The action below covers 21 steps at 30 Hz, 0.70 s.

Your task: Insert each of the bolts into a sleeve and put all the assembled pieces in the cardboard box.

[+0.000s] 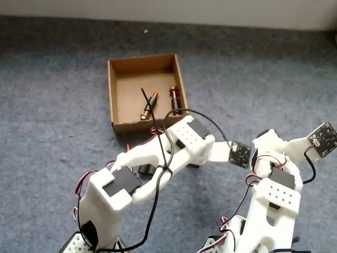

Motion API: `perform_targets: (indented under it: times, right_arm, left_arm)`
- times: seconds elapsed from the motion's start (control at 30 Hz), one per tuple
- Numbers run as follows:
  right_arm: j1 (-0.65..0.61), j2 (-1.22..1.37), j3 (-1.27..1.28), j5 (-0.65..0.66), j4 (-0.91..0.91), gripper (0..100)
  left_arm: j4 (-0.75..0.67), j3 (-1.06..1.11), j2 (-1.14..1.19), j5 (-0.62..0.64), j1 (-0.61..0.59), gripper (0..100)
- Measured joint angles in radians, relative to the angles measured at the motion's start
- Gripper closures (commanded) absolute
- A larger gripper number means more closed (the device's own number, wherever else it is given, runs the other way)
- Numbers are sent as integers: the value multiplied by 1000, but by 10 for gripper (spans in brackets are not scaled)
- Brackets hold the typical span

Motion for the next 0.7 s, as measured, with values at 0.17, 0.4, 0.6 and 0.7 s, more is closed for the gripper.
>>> perform_targets:
  times: [0.17, 0.4, 0.6, 0.7]
  right_arm:
    - [0, -17, 0, 0, 0, 994]
    - [-87, -256, 0, 81, 77, 994]
    - [-324, -534, 11, 206, 189, 994]
    - [-437, -595, 11, 255, 207, 994]
  left_arm:
    - [117, 31, -144, 80, -2, 995]
    - [138, 215, -571, 261, -35, 995]
    - [140, 391, -984, 436, -126, 995]
    - [140, 482, -1195, 506, -204, 995]
